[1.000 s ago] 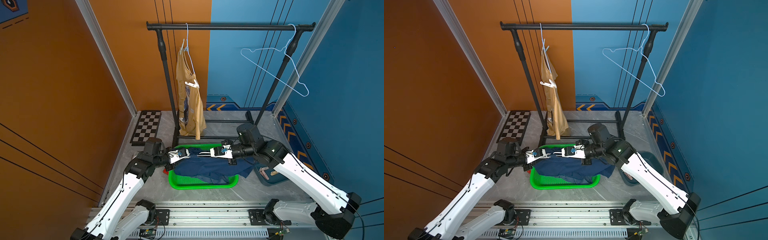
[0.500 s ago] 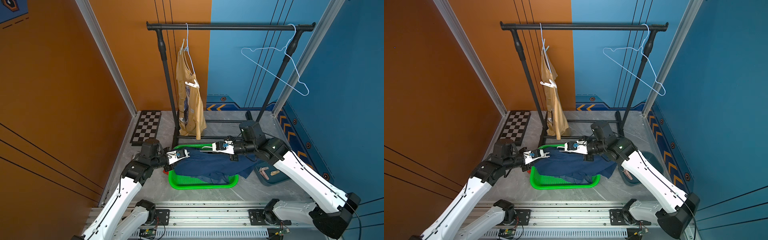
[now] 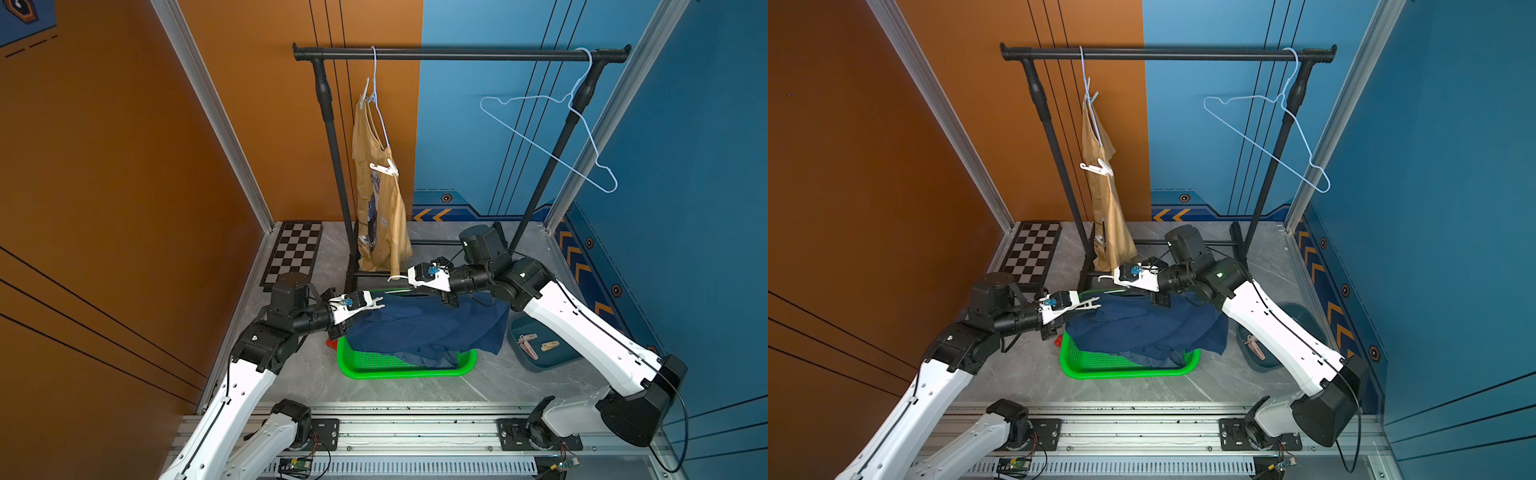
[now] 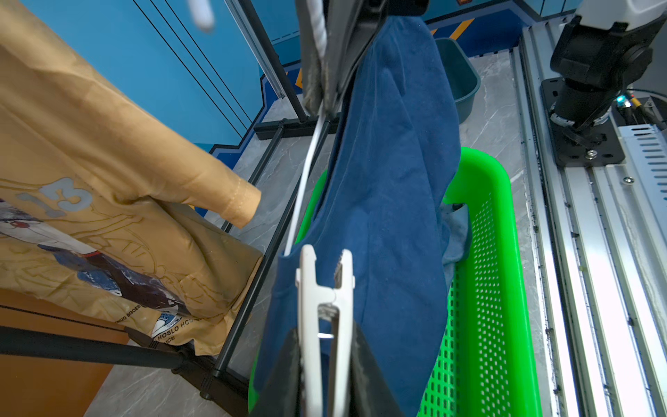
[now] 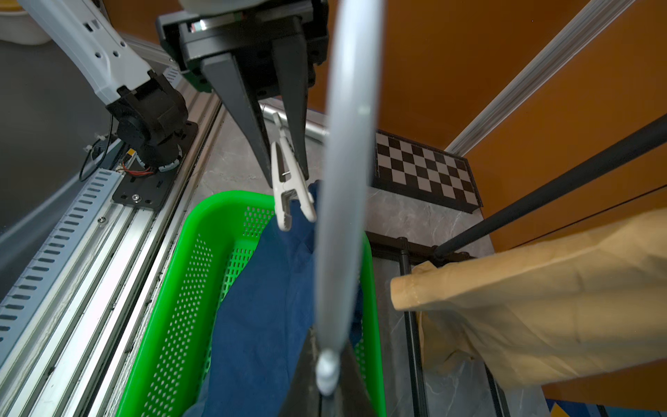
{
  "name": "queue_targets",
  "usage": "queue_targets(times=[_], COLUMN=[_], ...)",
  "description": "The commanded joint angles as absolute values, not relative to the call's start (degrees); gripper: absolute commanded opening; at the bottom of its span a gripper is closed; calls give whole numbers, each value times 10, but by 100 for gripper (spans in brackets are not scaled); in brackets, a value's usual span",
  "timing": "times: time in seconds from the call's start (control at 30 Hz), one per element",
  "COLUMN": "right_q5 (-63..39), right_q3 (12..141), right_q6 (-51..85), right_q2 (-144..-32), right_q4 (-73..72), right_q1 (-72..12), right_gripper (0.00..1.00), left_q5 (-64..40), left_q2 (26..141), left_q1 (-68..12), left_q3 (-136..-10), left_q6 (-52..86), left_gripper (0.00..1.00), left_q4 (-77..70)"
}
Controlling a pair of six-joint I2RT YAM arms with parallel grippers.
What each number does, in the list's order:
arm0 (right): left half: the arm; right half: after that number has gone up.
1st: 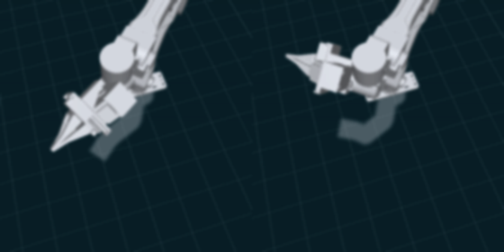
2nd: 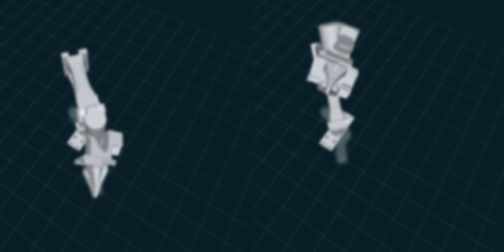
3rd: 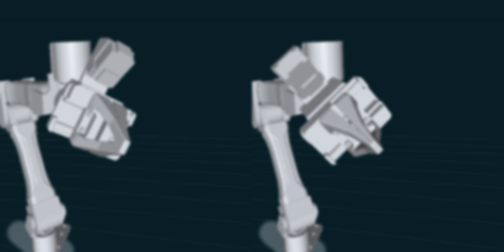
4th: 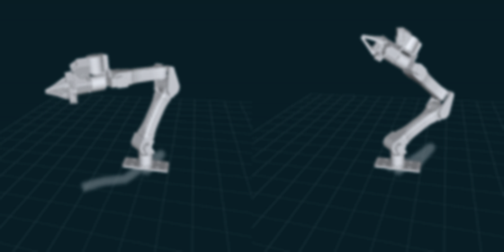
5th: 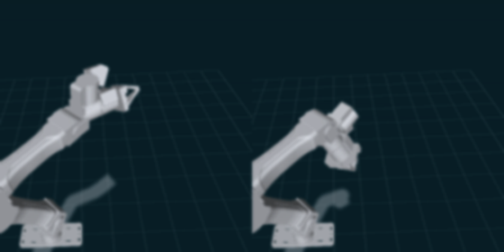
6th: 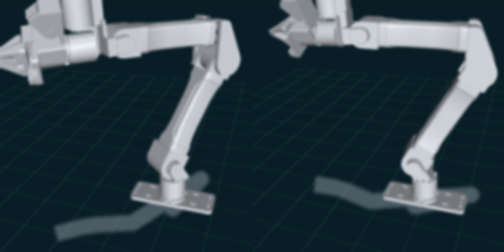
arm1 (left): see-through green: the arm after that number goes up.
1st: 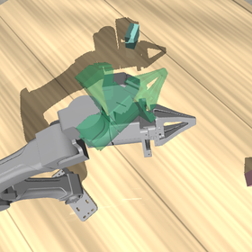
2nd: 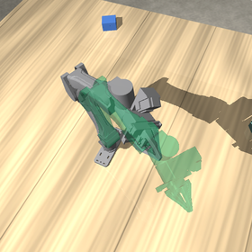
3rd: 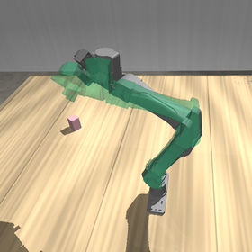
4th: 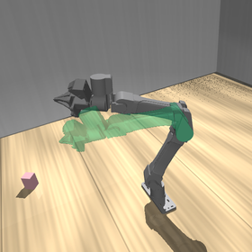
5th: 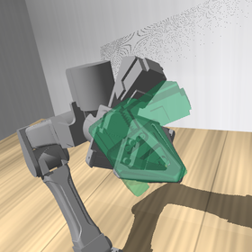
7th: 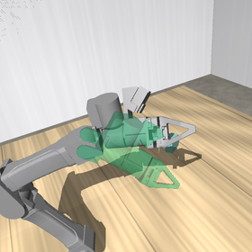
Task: Remove the clothespins securing t-shirts to the hanger
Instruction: Remove the clothespin from the hanger, then adjust the T-shirt in the basket.
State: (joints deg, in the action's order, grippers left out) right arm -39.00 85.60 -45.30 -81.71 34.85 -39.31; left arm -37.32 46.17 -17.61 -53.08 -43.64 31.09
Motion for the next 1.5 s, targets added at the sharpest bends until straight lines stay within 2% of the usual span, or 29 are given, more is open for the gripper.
queue_targets(times=[0.0, 0.17, 0.57, 0.77, 1.07, 1.2, 1.27, 1.47], right_q5=[-421, -422, -454, -475, -404, -385, -383, -388], right_q3=[881, 866, 687, 681, 724, 730, 732, 737], right_q6=[-402, -341, -197, -174, -181, -189, -188, -181], right_q2=[-832, -855, -866, -898, -974, -983, -985, -982], right_q4=[292, 258, 95, 97, 174, 191, 193, 199], right_q1=[-398, -398, -356, -342, -334, -331, -325, -306], right_gripper=[0, 0, 0, 0, 0, 8, 17, 32], left_q5=[-394, -389, -390, -393, -394, -390, -389, -364], left_q2=[437, 417, 408, 419, 451, 459, 461, 474], left_q1=[-171, -171, -171, -175, -190, -198, -203, -217], left_q3=[-537, -517, -485, -482, -478, -474, -471, -470], left_q6=[-421, -406, -379, -370, -333, -320, -318, -290], left_gripper=[20, 20, 20, 20, 20, 20, 20, 20], left_q4=[323, 323, 323, 323, 323, 323, 321, 301])
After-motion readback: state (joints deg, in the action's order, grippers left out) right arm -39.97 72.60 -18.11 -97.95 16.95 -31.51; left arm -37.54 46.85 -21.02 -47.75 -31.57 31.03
